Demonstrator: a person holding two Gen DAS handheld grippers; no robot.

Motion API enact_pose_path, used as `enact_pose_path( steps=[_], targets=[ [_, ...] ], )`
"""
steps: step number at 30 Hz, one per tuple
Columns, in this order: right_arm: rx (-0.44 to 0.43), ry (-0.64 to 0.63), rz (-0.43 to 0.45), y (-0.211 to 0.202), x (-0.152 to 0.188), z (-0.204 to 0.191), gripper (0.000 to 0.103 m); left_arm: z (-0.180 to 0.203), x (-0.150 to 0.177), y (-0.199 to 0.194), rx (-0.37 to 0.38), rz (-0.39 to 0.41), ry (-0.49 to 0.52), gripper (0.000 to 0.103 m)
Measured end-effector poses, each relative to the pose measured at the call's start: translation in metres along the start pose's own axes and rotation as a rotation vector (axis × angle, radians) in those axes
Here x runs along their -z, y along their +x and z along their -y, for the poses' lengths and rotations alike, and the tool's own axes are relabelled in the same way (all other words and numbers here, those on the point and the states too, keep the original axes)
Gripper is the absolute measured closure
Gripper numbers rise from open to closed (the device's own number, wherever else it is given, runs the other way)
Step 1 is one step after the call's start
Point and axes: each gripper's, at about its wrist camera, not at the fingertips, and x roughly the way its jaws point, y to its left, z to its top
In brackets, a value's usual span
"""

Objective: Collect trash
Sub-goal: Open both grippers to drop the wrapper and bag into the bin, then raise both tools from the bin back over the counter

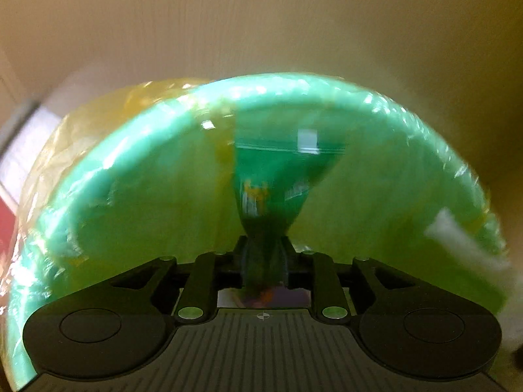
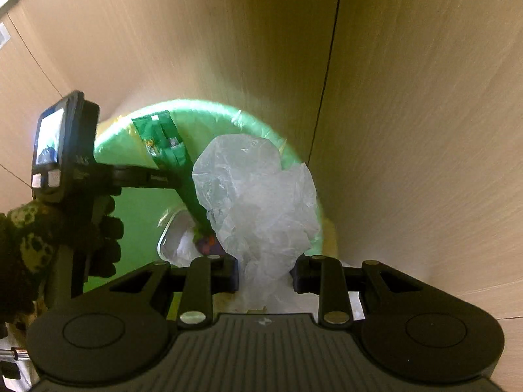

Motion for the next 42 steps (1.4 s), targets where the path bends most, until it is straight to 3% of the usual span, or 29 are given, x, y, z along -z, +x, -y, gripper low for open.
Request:
enact_pose_path(
  steps=[4,8,12,15,20,24,28,37,42],
  targets=[
    [-0.061,-0.032,-0.029,0.011,-0.012,-0.015,0.076,-0.018,-0.008,-0.032,0.057,-0.021,-0.06,0.081],
    [-0.109,-0.11,-0.047,0.033,-0.023,-0.043,0.074,-0.044,-0.027,-0.079,0.139,0.039,-0.113,0.081],
    [-0.151,-0.197,-0.108,0.065,-0.031,-0.062,0.054,-0.059,-0.044,-0.116,0.135,0.107,-0.135,0.081],
    [-0.147,-0.206,-0.142,0.066,-0.038,-0.067,0.054,-0.068,-0.046,-0.136,0.117,0.13,-0.146,0.081],
    [-0.074,-0.196,-0.07,0.009,-0.046,-0.051,0.054,-0.076,-0.06,-0.173,0.094,0.151,-0.153,0.081],
    [0.027,-0.154,0.097,-0.062,-0.049,-0.031,0.054,-0.07,-0.071,-0.218,0.091,0.17,-0.1,0.081],
    [0.181,-0.153,0.308,-0.138,-0.045,-0.008,0.054,-0.05,-0.079,-0.27,0.104,0.22,-0.022,0.081],
    [0.308,-0.102,0.45,-0.244,-0.044,0.017,0.055,-0.005,-0.117,-0.384,0.183,0.331,0.101,0.081],
    [0.386,-0.123,0.552,-0.279,-0.046,0.01,0.055,0.032,-0.127,-0.413,0.264,0.383,0.192,0.081]
  ],
)
